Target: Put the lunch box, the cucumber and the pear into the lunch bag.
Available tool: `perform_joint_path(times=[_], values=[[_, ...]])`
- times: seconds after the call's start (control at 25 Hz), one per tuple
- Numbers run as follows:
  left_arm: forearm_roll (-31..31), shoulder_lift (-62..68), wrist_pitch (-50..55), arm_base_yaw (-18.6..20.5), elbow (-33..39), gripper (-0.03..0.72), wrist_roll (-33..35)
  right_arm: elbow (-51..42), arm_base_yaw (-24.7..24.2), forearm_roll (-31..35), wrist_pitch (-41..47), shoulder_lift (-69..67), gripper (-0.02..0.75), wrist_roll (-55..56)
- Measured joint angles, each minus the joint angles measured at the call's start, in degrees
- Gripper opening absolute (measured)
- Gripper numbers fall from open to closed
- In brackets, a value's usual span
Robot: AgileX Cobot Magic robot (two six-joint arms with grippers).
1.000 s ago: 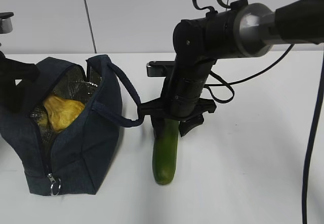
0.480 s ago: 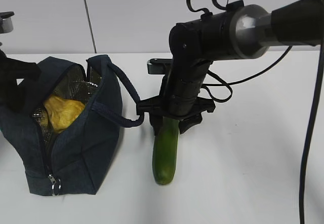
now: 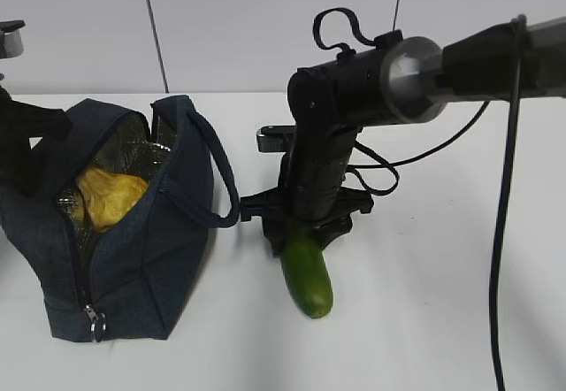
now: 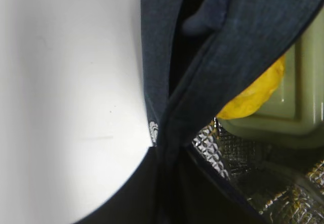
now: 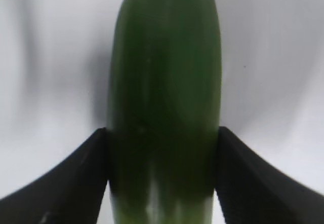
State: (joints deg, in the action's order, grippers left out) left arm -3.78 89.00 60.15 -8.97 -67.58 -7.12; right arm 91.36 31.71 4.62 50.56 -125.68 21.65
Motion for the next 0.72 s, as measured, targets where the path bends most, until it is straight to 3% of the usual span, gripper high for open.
perform_joint_path(times=[0.28, 0.72], values=[[0.0, 0.0, 0.04, 0.0, 0.0, 0.001, 0.0, 0.25, 0.0, -2.62, 3.01, 0.0, 0.421, -1.04], [-0.07, 0.0, 0.04, 0.0, 0.0, 0.001, 0.0, 0.35, 0.04, -5.51, 7.06, 2.76, 0.416, -4.33]])
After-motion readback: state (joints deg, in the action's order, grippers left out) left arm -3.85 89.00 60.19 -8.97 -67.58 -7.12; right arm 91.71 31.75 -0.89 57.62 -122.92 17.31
